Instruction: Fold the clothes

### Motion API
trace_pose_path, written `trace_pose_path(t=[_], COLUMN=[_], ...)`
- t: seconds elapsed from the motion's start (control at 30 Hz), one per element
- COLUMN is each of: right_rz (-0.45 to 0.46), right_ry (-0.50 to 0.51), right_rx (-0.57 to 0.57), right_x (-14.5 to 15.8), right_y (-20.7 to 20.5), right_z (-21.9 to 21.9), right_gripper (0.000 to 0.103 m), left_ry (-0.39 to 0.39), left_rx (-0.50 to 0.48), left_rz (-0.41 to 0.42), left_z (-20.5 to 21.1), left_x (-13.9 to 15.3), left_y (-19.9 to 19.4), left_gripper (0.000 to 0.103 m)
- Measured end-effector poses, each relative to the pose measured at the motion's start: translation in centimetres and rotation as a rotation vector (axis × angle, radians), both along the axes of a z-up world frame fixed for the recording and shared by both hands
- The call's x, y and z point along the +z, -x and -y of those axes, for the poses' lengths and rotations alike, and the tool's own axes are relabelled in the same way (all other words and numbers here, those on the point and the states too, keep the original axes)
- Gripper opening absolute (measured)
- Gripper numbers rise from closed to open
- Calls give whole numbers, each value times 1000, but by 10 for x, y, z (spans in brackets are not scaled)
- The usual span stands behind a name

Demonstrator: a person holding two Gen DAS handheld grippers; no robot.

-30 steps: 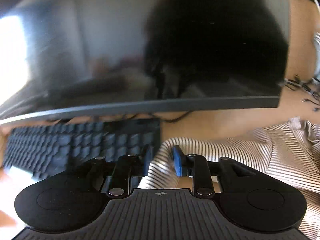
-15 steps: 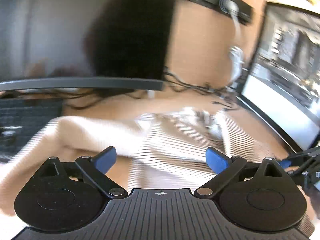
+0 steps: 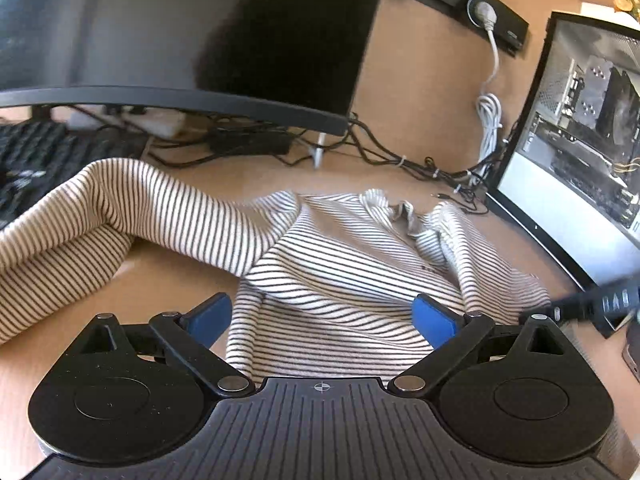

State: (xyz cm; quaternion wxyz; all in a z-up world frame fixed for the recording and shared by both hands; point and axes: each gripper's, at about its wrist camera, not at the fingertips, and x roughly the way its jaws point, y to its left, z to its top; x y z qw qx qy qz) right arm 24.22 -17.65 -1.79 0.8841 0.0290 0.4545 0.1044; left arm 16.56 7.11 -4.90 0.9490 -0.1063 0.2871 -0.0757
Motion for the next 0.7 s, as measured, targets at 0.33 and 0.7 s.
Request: trace_pose_path(t=[0.33, 0.7], right_rz=[128, 233], right_ry=[82, 637], right_rx=[37, 361], right_x=[34, 23], right_y=[-14, -43], right_z=[-61, -79], right_gripper=[70, 9], left_ry=[-1, 65], left_rx=[97, 210], left_rz=[5, 31], left_z=[0, -18], left_x=[3, 2], left_y=[19, 26], left_gripper=[102, 103])
